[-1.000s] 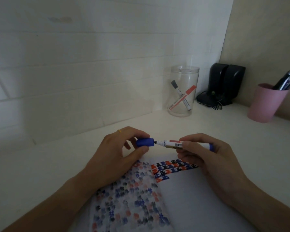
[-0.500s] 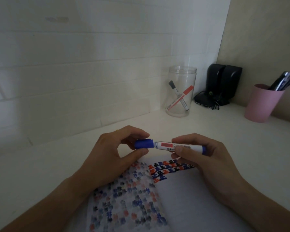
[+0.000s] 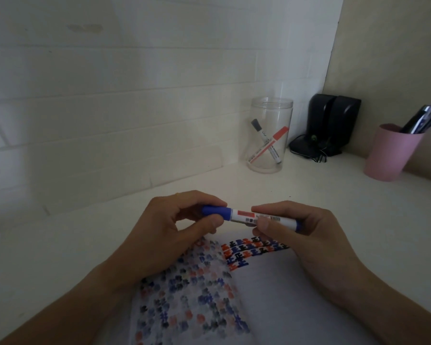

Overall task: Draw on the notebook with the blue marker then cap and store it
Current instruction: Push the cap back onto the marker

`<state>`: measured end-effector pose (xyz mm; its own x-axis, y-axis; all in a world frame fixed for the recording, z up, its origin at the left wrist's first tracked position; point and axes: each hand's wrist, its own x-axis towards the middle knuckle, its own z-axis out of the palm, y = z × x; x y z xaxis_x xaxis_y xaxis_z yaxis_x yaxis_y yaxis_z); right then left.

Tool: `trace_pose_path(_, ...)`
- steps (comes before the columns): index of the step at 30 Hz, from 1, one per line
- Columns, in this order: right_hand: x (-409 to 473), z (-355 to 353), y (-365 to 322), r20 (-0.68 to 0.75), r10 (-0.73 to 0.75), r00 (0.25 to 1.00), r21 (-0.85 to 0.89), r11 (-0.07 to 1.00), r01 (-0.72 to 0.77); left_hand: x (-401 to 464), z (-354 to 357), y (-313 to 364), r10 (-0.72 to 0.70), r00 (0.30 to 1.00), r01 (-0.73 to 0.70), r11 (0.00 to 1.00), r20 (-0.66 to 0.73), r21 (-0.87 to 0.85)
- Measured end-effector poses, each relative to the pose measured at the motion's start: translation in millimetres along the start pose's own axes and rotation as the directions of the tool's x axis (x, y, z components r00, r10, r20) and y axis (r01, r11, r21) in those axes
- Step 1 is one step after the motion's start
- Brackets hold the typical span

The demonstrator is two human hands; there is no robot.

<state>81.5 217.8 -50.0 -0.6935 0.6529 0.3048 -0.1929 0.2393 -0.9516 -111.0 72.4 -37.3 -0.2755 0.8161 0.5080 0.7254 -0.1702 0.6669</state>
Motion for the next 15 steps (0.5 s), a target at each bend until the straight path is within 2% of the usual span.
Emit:
trace_pose_path(4, -1, 1, 0, 0.028, -0.026, 0.999, -0.018, 0.999, 0.026, -1, 0, 1, -0.068, 0.998, 0.065, 0.992, -0.017, -0.110)
trace_pose_path(8, -4, 4, -1, 0.023, -0.079, 0.997, -0.084, 0.993, 0.081, -3, 1, 6, -0.084, 0.996, 0.084, 0.987, 0.004, -0.138)
trace_pose_path(13, -7, 9, -10, 0.059, -0.143, 0.988, -0.178, 0.972, 0.151, -3, 0, 9, -0.033, 0.999, 0.029, 0.991, -0.026, -0.129)
trace_pose_path(15, -9, 12, -13, 0.091, -0.179, 0.980, -0.327, 0.924, 0.200, -4, 2, 11, -0.005, 0.999, 0.000, 0.993, -0.044, -0.118)
